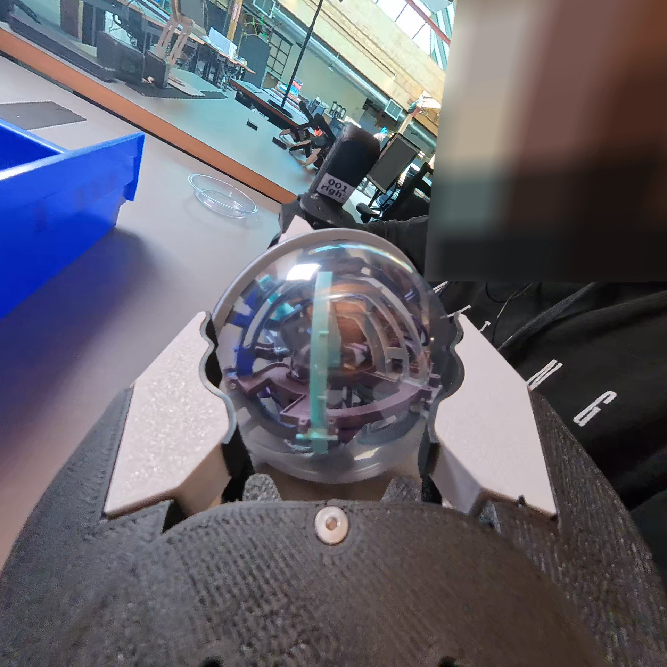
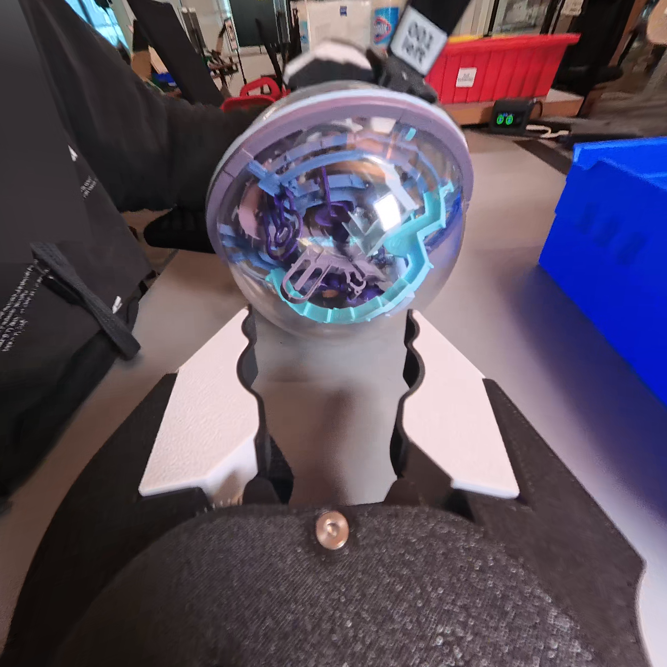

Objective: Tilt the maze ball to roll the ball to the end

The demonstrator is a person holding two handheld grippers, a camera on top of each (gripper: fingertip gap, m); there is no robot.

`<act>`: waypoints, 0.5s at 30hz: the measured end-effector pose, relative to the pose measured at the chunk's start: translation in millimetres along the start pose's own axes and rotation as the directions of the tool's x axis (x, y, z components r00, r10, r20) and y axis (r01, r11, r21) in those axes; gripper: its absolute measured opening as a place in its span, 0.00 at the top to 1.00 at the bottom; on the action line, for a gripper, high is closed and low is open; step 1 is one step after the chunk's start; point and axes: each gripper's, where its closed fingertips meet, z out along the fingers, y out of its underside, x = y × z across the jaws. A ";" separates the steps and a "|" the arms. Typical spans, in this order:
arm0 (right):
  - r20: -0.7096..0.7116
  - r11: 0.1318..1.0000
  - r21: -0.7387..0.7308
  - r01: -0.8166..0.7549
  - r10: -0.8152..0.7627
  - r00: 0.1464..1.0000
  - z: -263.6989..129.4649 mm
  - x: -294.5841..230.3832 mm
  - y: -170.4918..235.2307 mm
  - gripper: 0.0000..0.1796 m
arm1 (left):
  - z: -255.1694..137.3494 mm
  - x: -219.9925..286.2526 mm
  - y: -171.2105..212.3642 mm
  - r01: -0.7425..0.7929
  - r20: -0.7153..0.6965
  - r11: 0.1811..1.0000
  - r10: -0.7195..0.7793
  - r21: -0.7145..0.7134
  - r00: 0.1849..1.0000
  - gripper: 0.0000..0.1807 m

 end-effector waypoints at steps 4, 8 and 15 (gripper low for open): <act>-0.025 0.999 -0.012 -0.038 0.037 0.999 3.6 9.8 1.4 0.53 | -5.2 5.3 -7.8 0.018 0.163 0.999 -0.013 -0.029 0.987 0.21; 0.024 0.983 -0.116 -0.144 0.148 0.989 14.9 13.4 15.6 0.47 | 4.7 1.4 20.9 0.131 0.366 0.977 -0.061 -0.170 0.929 0.16; 0.012 0.974 -0.168 -0.152 0.156 0.988 31.2 1.0 21.5 0.42 | 22.9 -1.6 34.1 0.050 0.427 0.938 0.109 -0.344 0.898 0.12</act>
